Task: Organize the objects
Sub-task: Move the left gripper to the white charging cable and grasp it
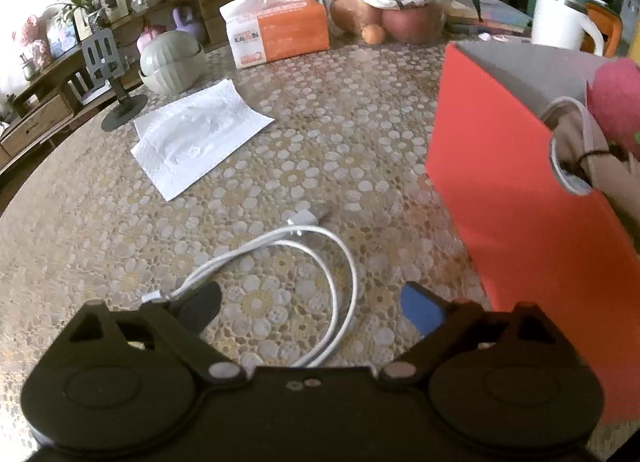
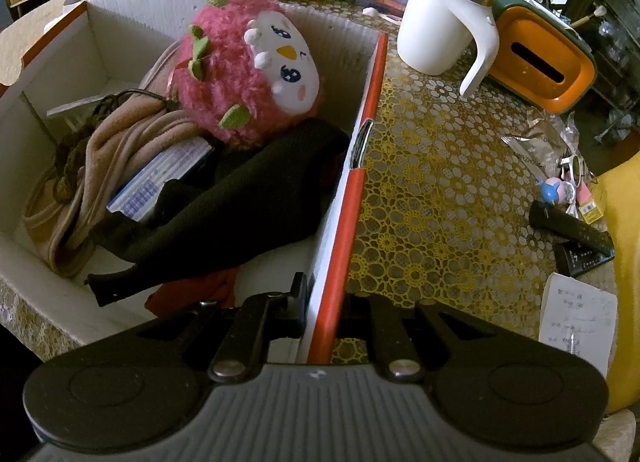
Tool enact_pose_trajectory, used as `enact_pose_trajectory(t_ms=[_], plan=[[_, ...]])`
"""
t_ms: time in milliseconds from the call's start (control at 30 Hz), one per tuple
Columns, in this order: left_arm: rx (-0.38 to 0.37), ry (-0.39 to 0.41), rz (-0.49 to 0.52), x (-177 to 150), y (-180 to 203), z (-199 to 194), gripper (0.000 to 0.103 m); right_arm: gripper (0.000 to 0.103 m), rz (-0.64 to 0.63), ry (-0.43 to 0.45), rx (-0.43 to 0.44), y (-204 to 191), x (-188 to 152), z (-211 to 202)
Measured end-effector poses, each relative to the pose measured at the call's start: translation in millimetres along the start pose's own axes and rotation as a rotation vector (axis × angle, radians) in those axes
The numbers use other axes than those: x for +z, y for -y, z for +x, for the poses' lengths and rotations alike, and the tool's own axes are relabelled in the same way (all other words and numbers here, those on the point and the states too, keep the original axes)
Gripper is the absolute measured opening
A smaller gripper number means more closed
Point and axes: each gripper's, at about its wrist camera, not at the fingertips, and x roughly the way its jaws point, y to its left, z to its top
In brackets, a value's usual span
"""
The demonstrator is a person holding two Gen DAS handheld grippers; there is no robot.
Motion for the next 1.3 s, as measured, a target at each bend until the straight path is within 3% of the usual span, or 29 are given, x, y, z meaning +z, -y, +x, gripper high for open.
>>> enact_pose_trajectory(t_ms=[533,600,667,900,1300], plan=[[-0.079,-0.031,-0.136,8.2,-5.4,12.8,0.042,0.011,-0.003,0.002,0.001,0.6,-0.9,0.6],[-0.078,-0.030,-0.143,8.7,-7.0,12.6,0.030,0.011,-0.003,0.003,0.000,-0.1,-1.6,-0.1],[-0.103,-0.034,-0.165,8.8,-10.2,11.9,0.008,0.011,-0.004,0.002,-0.002,-0.2,-0.6,0.8],[-0.091,-0.030,-0.160,7.9,-7.0,3.5,0.001,0.011,-0.004,0.002,-0.005,0.4,0.7,1.4],[-0.128,0.108,-0.230,19.9,-40.7,-67.1,0.000,0.011,-0.002,0.001,-0.012,2.0,1.7,0.2]])
